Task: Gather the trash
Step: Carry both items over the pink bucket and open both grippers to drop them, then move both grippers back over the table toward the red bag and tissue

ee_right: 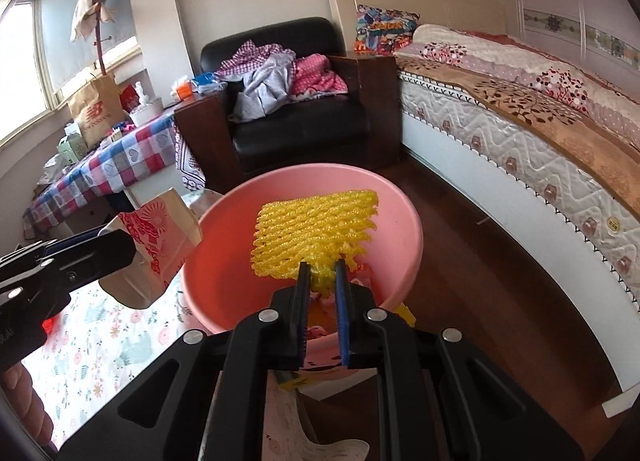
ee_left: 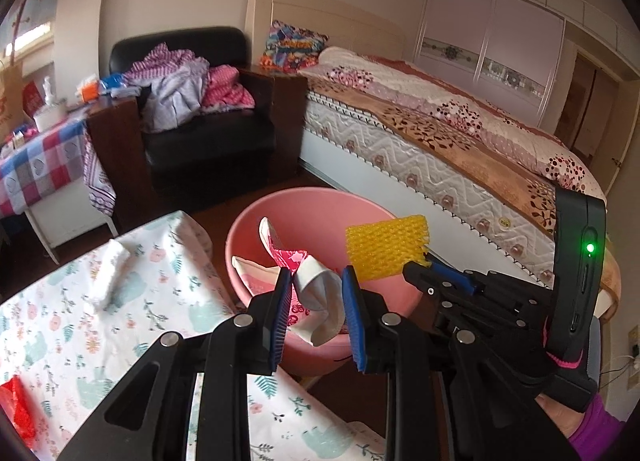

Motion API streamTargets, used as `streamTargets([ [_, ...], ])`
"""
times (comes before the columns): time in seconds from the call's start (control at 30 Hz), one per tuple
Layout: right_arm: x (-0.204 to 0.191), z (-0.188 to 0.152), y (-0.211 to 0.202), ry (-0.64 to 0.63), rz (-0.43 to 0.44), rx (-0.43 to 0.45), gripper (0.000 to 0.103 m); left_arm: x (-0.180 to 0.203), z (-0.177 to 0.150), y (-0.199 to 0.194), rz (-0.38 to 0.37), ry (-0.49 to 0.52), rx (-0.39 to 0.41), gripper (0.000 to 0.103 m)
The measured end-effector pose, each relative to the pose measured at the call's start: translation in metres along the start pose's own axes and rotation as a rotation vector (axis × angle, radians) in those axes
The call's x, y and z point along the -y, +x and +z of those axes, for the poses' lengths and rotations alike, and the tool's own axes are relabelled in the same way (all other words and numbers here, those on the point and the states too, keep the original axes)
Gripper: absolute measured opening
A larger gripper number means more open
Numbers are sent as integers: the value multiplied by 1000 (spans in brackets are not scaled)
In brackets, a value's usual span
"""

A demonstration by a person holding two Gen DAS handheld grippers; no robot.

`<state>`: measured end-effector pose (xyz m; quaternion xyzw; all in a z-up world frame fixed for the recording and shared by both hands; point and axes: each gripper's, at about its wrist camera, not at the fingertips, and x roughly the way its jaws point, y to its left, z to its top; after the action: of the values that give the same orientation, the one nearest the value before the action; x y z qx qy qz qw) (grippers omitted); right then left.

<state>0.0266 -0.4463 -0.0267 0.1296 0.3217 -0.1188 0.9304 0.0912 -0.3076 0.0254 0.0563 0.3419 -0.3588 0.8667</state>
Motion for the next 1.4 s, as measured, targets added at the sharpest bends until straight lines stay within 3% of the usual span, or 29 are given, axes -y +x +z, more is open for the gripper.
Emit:
streamTargets([
  [0.33, -2, -3, 6, -11, -18, -23, 12, -7, -2, 23, -52, -35, -42, 26],
  [0.47, -1, -2, 10, 6, -14, -38, 12, -10, -1, 18, -76, -38, -31, 41],
  [0.73, 1, 0, 12, 14, -15, -40, 13, -14, 0, 2, -78, -42, 0, 41],
  [0.9, 0, 0, 11, 11, -8, -33, 38, -18, -5, -14, -69, -49, 22, 45],
  [1.17, -15, 2, 3, -21, 5, -26, 39, -30, -12, -35, -43, -84, 44, 45],
  [1.4, -46, 0, -9, -83, 66, -16, 39, -63, -26, -58, 43, -179, 55, 45],
])
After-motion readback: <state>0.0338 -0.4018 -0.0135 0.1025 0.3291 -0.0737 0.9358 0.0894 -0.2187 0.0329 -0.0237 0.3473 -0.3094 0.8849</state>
